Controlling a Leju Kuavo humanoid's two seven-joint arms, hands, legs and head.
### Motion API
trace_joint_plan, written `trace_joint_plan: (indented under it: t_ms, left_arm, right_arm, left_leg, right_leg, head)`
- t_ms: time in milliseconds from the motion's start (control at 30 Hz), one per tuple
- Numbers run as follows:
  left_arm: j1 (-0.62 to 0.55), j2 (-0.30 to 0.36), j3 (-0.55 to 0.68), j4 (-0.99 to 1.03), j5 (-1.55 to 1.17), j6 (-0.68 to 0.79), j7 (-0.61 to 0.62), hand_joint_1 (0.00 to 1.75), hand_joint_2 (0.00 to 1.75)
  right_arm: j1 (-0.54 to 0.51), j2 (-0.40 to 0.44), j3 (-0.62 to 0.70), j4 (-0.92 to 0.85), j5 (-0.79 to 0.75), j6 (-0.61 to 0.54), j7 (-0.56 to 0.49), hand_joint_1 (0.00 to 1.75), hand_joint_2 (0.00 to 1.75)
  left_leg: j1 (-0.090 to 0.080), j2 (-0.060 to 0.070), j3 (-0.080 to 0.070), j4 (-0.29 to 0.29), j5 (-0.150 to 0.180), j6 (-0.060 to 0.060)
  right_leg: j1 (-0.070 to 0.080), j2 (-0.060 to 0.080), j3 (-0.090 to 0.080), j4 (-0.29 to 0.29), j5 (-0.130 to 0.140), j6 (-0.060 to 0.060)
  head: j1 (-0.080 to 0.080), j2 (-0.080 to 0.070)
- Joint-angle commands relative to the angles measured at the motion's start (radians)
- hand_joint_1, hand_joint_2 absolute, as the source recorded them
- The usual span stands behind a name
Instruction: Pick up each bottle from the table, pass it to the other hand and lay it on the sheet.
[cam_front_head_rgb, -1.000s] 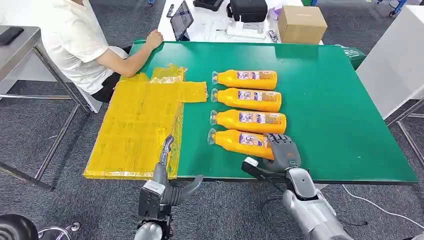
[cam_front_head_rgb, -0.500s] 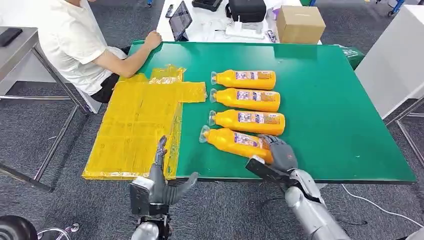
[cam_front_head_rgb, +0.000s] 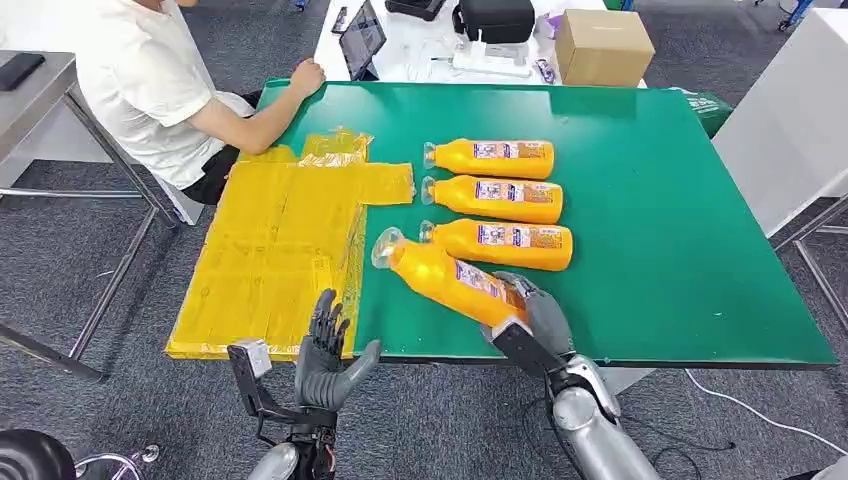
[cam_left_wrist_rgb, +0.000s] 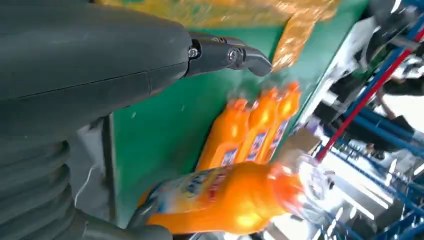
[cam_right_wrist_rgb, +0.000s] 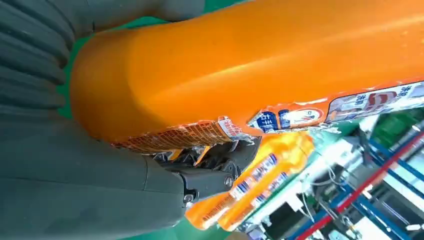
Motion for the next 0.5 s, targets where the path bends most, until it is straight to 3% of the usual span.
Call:
trace_joint_plan:
  t_ms: [33,267,500]
  left_arm:
    - [-0.006,0.069,-0.094,-0.029,-0.052,-0.066,-0.03,0.0,1.75]
    - [-0.035,0.056,-0.083,0.023,-0.029,-0.112,0.001,0.0,1.75]
    - [-0.04,0.051,-0.083,0.019,-0.029,-0.118,-0.006,0.0,1.75]
  right_arm:
    - [0.01,0.039,0.012,-0.051,-0.046,0.015,-0.045,1.71,1.75]
    - [0.034,0.069,0.115,-0.128,-0.079,0.102,-0.083,1.71,1.75]
    - [0.034,0.063,0.141,-0.124,-0.079,0.111,-0.082,1.73,1.75]
  left_leg:
    - [0.0,0.003,0.004,-0.001,-0.002,0.001]
    - [0.0,0.003,0.002,0.0,-0.001,0.0]
    - [0.001,0.001,0.002,-0.001,-0.001,0.001]
  right_leg:
    - [0.001,0.001,0.003,0.0,-0.001,-0.004]
    - [0.001,0.002,0.001,0.0,0.0,-0.002]
    - [0.001,0.0,0.001,-0.001,-0.001,-0.003]
  head:
    - [0.0,0.0]
    - [0.0,0.0]
    - [0.0,0.0]
